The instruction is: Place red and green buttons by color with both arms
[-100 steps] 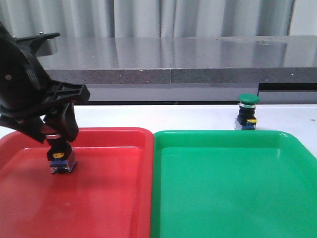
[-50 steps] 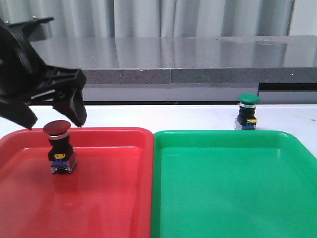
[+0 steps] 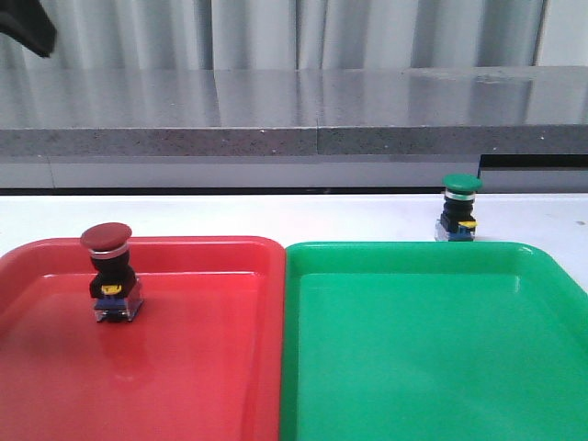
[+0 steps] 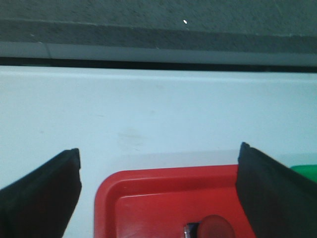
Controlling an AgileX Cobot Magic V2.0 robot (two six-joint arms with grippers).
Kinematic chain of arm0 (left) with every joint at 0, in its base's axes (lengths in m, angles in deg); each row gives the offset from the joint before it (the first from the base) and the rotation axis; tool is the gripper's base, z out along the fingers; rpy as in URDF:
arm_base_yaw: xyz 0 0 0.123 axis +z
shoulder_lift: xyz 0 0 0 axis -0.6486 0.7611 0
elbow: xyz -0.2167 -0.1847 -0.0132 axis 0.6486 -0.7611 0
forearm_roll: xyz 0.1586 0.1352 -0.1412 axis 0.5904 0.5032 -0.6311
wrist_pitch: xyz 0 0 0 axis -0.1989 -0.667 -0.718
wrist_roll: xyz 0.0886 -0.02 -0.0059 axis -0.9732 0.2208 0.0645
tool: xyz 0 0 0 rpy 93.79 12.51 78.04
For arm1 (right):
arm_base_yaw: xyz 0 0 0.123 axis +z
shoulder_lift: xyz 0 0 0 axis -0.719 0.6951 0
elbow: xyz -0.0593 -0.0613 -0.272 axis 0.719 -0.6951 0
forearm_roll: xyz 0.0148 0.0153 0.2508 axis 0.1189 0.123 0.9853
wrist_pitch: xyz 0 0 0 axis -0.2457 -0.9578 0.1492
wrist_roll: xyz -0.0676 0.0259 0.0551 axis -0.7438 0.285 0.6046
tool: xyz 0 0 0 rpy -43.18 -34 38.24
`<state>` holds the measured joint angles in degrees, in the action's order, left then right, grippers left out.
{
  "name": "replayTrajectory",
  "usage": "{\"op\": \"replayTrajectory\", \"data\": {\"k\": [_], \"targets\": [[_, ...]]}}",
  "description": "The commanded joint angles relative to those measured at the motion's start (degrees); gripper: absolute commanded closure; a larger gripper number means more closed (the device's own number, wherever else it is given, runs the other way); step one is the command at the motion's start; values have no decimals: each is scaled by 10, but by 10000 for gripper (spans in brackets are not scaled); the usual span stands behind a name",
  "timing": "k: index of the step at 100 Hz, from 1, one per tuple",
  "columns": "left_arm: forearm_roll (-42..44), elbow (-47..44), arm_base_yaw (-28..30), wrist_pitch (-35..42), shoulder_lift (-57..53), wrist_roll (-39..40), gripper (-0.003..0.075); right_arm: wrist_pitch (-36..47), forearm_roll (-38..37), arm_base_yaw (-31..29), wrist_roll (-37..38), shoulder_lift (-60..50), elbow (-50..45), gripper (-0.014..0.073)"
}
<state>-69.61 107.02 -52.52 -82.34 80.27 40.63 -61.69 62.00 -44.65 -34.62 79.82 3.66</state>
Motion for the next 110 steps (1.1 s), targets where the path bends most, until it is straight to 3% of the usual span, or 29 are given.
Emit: {"op": "replayTrajectory", "data": {"k": [1, 47, 61, 94, 110], "targets": [[0, -1, 19, 38, -53, 5, 113, 50, -7, -2, 0, -13, 8, 662], [19, -174, 28, 65, -315, 5, 134, 50, -7, -2, 0, -13, 8, 662], [29, -210, 28, 65, -393, 5, 269, 50, -7, -2, 0, -13, 8, 662], [39, -228, 28, 64, -464, 5, 725, 50, -7, -2, 0, -13, 8, 662], [39, -228, 28, 63, -463, 5, 739, 50, -7, -2, 0, -13, 8, 662]]}}
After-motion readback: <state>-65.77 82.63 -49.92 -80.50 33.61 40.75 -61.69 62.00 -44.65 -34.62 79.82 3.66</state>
